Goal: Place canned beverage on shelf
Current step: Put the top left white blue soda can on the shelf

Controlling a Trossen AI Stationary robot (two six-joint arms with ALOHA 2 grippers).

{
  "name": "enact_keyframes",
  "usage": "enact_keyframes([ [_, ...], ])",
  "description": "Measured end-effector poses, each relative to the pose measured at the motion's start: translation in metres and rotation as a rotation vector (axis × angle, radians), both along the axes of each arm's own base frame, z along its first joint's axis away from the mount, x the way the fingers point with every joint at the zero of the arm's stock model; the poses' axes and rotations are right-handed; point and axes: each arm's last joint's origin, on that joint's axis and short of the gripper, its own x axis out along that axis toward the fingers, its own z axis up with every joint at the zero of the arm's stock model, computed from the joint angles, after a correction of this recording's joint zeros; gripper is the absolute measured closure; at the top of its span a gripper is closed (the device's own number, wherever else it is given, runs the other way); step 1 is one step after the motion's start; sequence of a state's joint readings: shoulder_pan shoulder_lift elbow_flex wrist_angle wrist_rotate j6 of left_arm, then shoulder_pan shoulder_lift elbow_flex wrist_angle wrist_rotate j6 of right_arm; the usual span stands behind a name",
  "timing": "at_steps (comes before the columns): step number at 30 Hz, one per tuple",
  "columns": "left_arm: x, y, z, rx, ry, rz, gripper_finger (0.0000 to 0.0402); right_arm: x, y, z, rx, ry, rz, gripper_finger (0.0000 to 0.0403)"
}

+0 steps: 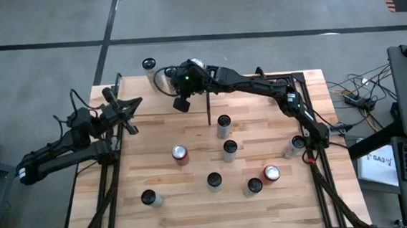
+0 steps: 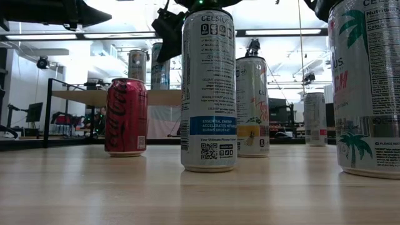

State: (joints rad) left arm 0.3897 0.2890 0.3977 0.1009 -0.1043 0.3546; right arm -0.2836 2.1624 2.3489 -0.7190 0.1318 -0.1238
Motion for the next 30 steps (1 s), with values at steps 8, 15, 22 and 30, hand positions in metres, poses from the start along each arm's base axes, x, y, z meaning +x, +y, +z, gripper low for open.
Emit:
enact_keyframes([
  [8,0.000,0.000,0.000,0.000,0.002,0.000,0.0402,0.000,-0.009,0.003,-0.011,-0.039,-0.017,0.0394],
  [15,0.000,0.000,0.000,-0.001,0.002,0.000,0.0402,-0.001,-0.015,0.006,-0.014,-0.070,-0.034,0.0394],
  [22,0.000,0.000,0.000,-0.001,0.002,0.000,0.0402,-0.002,-0.020,0.007,-0.019,-0.082,-0.048,0.0394],
  [30,0.001,0.000,0.000,-0.002,0.004,0.000,0.0402,-0.003,-0.025,0.008,-0.045,-0.090,-0.071,0.0394],
])
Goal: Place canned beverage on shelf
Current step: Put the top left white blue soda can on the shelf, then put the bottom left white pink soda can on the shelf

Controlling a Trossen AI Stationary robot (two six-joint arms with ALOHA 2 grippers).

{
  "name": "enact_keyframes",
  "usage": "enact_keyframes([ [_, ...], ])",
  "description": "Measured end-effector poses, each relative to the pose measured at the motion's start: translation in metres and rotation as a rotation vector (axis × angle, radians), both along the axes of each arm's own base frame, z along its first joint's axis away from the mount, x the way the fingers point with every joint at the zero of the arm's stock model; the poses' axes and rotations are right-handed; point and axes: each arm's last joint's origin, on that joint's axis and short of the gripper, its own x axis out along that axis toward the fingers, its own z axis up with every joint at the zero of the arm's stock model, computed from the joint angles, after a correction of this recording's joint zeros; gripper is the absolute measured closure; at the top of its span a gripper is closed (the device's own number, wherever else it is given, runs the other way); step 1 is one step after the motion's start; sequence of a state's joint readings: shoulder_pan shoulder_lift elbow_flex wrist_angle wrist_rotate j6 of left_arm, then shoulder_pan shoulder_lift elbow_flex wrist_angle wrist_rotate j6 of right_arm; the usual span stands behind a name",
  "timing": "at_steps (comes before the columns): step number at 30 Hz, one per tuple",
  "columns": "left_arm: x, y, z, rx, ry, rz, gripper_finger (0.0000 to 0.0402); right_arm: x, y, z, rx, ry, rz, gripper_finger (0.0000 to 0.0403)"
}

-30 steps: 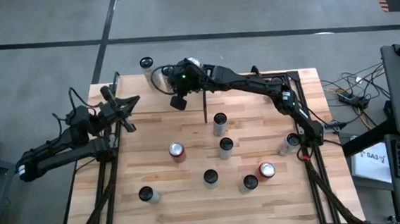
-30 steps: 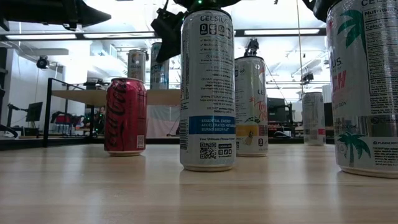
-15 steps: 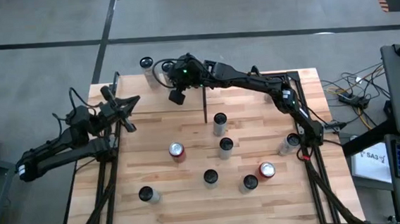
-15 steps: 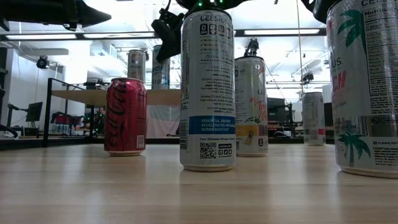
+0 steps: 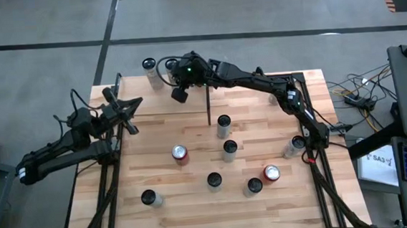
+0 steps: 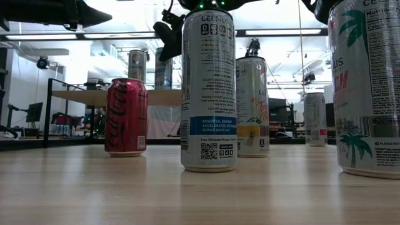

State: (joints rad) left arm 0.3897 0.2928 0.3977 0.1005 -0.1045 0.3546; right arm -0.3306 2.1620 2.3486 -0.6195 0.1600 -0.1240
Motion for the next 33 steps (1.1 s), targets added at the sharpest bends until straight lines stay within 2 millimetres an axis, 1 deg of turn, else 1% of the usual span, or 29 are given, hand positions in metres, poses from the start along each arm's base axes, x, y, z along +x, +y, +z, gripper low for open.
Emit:
enact_keyframes([
  [15,0.000,0.000,0.000,0.000,0.000,0.000,0.0402,-0.004,-0.012,0.001,-0.019,0.002,-0.014,0.0394],
  [21,0.000,0.000,0.000,0.002,0.001,0.000,0.0402,-0.004,-0.012,0.001,-0.020,0.002,-0.014,0.0394],
  [23,0.000,0.000,0.000,0.002,0.001,0.001,0.0402,-0.005,-0.008,0.003,-0.003,-0.004,-0.018,0.0394],
  [25,0.000,0.000,0.000,0.002,0.001,0.001,0.0402,-0.008,-0.001,0.010,0.008,-0.011,-0.013,0.0394],
  [29,0.001,0.000,0.000,0.001,0.006,0.001,0.0402,-0.018,0.022,0.032,0.039,-0.025,0.013,0.0394],
  [33,0.003,0.001,-0.001,-0.004,0.016,0.000,0.0402,-0.033,0.048,0.047,0.109,0.002,0.025,0.0394],
])
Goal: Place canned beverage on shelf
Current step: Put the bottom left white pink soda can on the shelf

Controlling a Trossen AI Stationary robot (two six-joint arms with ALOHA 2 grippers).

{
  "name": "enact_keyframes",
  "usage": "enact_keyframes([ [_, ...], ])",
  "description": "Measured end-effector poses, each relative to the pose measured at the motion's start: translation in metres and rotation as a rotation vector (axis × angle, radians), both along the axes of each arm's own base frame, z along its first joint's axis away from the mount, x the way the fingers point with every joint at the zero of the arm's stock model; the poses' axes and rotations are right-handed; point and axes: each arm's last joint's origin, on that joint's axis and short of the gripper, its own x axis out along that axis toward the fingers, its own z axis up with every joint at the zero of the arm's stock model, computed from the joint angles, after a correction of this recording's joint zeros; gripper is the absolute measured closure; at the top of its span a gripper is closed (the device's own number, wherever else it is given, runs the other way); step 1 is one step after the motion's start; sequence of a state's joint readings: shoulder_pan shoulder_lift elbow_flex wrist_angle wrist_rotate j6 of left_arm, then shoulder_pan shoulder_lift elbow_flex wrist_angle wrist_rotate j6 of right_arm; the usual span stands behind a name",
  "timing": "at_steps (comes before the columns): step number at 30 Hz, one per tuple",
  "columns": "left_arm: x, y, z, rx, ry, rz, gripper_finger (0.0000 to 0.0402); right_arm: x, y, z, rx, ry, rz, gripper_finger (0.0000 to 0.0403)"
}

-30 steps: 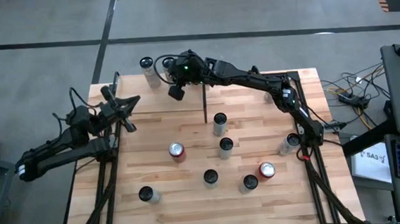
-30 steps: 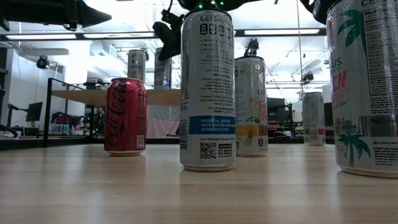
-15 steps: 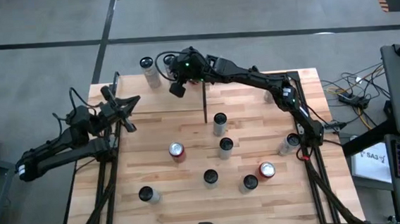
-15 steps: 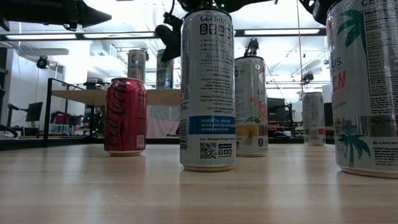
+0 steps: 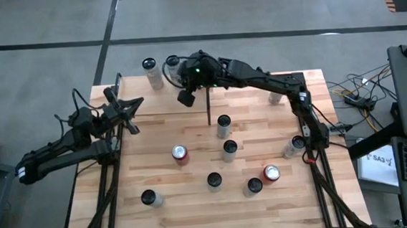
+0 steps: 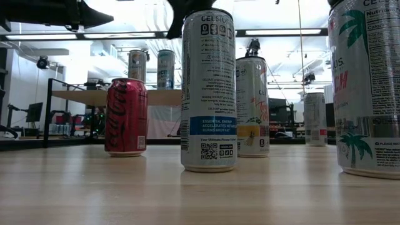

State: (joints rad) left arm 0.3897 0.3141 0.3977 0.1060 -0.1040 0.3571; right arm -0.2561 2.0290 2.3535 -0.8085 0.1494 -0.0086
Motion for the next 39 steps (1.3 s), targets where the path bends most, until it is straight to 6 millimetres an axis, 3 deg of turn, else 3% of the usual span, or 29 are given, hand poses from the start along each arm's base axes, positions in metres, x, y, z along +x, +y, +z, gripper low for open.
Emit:
enact_keyframes([
  [9,0.005,0.002,0.000,-0.077,-0.033,-0.018,0.0402,-0.044,0.070,0.022,0.317,0.155,0.096,0.0394],
  [15,0.005,0.001,0.002,-0.187,-0.119,-0.070,0.0402,-0.065,0.122,0.019,0.427,0.340,0.104,0.0394],
  [22,0.005,-0.005,0.009,-0.299,-0.221,-0.302,0.0402,-0.086,0.176,0.010,0.517,0.539,0.081,0.0394],
  [28,0.006,-0.009,0.011,-0.344,-0.251,-0.368,0.0402,-0.098,0.226,0.009,0.673,0.600,0.147,0.0394],
  [34,0.006,-0.012,0.015,-0.350,-0.284,-0.413,0.0402,-0.107,0.254,0.004,0.733,0.638,0.082,0.0394],
  [39,0.006,-0.014,0.016,-0.345,-0.297,-0.432,0.0402,-0.112,0.262,-0.011,0.757,0.701,-0.006,0.0394],
])
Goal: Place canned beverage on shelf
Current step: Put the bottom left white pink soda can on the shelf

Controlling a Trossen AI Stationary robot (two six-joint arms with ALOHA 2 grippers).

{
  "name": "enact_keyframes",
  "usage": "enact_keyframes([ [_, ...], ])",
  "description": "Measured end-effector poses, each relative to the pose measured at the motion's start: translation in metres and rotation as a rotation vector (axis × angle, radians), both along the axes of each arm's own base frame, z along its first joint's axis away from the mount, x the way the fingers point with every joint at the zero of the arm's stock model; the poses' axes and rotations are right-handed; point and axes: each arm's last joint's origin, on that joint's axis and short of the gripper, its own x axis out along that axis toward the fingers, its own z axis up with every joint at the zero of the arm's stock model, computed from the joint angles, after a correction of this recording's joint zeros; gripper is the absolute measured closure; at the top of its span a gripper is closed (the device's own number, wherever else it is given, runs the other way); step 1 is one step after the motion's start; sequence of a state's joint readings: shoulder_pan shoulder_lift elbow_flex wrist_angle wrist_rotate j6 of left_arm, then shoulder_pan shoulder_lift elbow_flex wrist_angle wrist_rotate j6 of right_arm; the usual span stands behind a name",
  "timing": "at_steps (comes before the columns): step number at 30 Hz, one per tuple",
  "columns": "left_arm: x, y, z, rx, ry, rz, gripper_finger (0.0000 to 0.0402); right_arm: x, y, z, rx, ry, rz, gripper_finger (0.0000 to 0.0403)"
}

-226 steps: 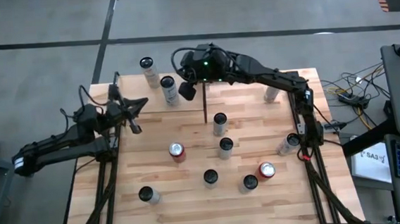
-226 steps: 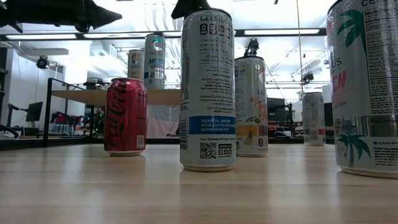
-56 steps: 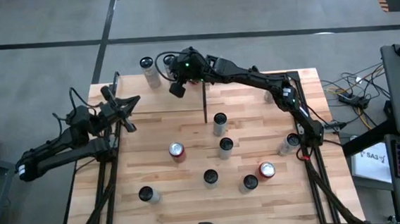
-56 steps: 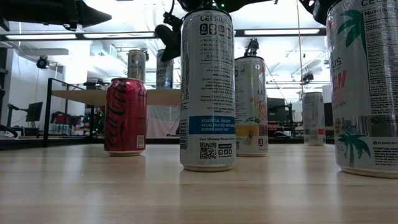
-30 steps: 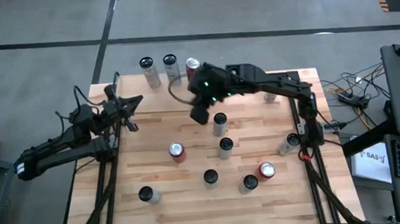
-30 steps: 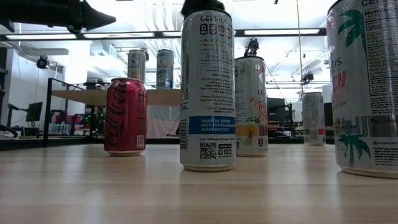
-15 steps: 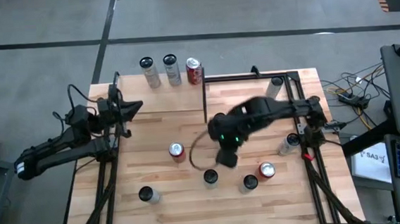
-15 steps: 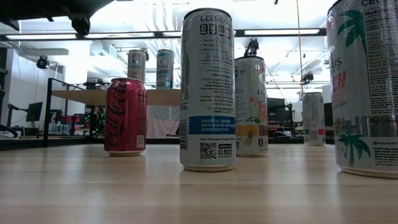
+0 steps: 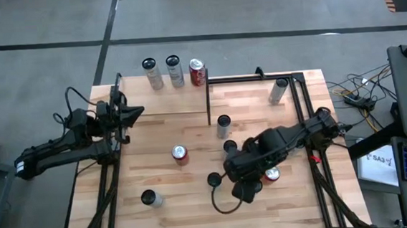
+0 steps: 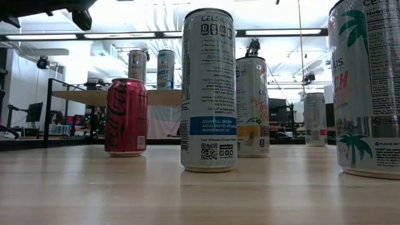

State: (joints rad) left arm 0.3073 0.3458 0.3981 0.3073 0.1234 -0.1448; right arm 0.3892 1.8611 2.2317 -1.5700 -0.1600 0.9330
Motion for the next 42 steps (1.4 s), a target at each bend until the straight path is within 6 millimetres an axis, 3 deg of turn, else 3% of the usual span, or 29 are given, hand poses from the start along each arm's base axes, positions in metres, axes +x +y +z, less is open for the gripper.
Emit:
enact_keyframes([
  [14,0.000,0.000,0.000,0.012,0.002,0.005,0.0402,-0.044,-0.019,-0.061,-0.127,0.283,-0.312,0.0394],
  [25,0.000,0.000,0.000,0.028,0.006,0.011,0.0402,-0.041,-0.017,-0.055,-0.073,0.201,-0.402,0.0386],
  [30,0.000,0.000,0.000,0.050,0.011,0.020,0.0402,-0.033,-0.009,-0.055,-0.022,0.129,-0.386,0.0321],
  [38,0.000,0.000,0.000,0.052,0.012,0.021,0.0402,-0.026,-0.002,-0.068,0.030,0.223,-0.415,0.0166],
  [42,0.000,0.000,0.000,0.056,0.014,0.023,0.0402,-0.022,0.002,-0.076,0.031,0.253,-0.433,0.0107],
])
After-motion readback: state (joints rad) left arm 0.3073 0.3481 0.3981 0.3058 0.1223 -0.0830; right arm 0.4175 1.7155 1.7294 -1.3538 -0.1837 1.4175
